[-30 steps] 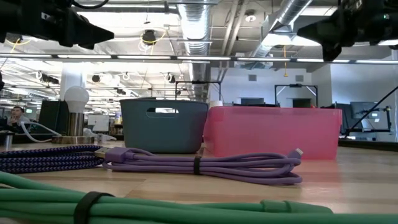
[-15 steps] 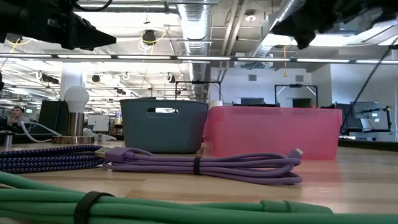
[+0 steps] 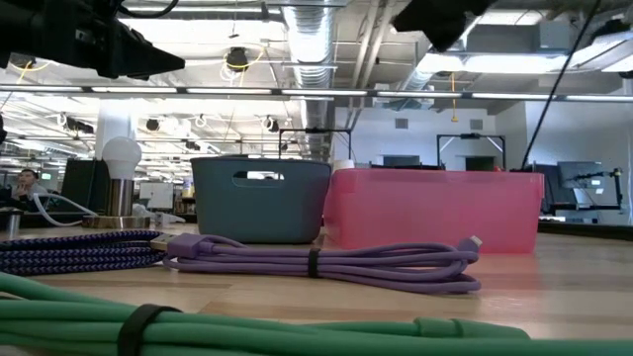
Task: Pick & Place USB Port
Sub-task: Put the purple charger cable into the red bin
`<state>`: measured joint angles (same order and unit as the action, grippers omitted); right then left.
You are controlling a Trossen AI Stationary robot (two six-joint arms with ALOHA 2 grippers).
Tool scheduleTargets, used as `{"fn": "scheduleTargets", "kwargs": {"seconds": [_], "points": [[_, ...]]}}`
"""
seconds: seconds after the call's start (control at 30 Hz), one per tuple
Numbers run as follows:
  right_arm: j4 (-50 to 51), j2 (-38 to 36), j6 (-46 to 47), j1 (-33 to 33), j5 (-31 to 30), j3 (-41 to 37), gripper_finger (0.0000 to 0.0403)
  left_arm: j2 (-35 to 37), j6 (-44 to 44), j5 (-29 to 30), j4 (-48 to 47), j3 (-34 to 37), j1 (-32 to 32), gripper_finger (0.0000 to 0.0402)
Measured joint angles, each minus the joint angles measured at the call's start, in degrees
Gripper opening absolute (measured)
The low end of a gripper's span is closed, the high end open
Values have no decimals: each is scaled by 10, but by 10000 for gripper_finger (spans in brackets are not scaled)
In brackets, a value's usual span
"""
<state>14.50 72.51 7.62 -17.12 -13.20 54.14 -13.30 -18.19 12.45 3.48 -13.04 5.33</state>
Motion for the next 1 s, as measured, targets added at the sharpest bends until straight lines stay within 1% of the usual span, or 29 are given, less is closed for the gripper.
{"fn": "scheduleTargets", "kwargs": {"seconds": [0.13,0.2,0.37,0.53,0.7,0.83,1.0], "points": [[2,45,0,-6,0,29,1,0,0,0,2,0,0,10],[5,65,7,-9,10,38,1,0,0,0,4,0,0,10],[7,116,73,-9,70,51,0,0,0,0,4,0,0,8],[6,161,145,-9,101,63,0,0,0,0,4,0,0,11],[18,198,206,-9,164,92,0,0,0,0,5,0,0,9],[20,225,214,-15,188,118,0,0,0,0,5,0,0,8],[20,259,214,-28,193,155,0,0,1,0,5,0,0,8]]}}
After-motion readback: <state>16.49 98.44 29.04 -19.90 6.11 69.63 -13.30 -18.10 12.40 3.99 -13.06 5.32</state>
